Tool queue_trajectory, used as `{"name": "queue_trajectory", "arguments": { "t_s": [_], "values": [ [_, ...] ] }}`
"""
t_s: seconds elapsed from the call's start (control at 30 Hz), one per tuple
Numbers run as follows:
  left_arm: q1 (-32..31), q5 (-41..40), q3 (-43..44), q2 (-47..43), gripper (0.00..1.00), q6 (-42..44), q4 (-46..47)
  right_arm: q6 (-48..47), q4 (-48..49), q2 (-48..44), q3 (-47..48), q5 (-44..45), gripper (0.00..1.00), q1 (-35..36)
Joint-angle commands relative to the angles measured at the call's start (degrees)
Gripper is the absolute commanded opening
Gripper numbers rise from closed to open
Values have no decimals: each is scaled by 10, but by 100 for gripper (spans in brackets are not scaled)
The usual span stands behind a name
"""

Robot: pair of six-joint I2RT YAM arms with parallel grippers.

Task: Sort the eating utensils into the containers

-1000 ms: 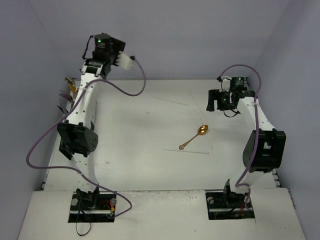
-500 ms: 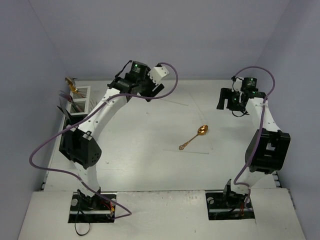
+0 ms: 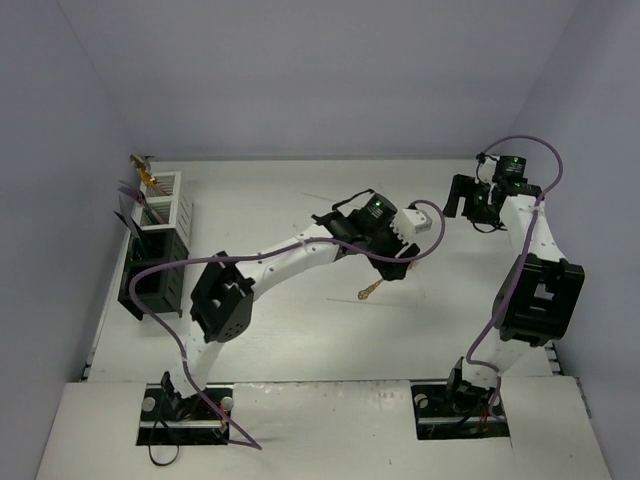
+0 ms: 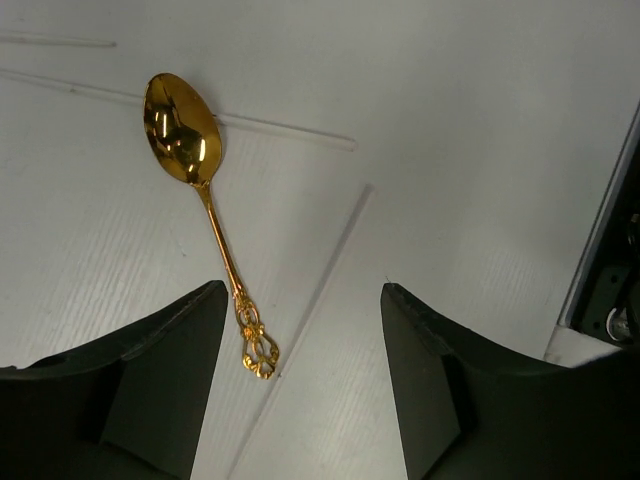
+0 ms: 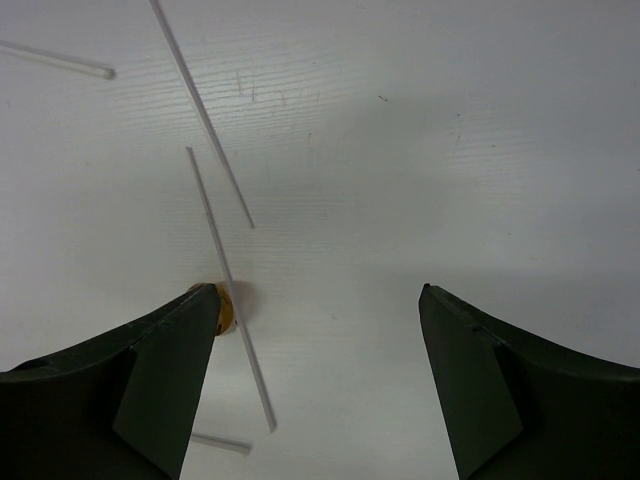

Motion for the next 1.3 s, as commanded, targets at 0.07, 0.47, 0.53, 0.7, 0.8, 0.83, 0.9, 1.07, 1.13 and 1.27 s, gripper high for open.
{"name": "queue_trajectory", "arguments": {
  "t_s": [0.07,0.47,0.53,0.7,0.8,0.83,0.9,1.07,1.13,1.27],
  "values": [
    [0,-71,69,52,58,-21,-3,8,16,-2,24,-18,78,-14],
    [0,-135,134,145,56,13,-28,6,16,-4,18,-27,79,-16],
    [0,-151,150,166,53,17,-31,5,16,-4,18,-25,78,-17],
    [-1,-173,187,205,47,44,-54,4,16,-3,18,-25,78,-18],
    [-1,-175,198,219,42,53,-78,2,16,-5,18,-25,78,-20],
    [-1,-173,200,221,39,53,-87,2,16,-5,17,-26,78,-20],
    [-1,-170,198,224,34,57,-106,2,16,-4,16,-28,78,-21],
    [0,-154,190,224,9,66,-149,1,16,-2,15,-30,77,-21],
    [2,-150,165,209,2,68,-159,1,15,-5,15,-30,77,-22],
    [29,-146,101,158,0,64,-155,1,15,-6,15,-32,77,-22]
  ]
}}
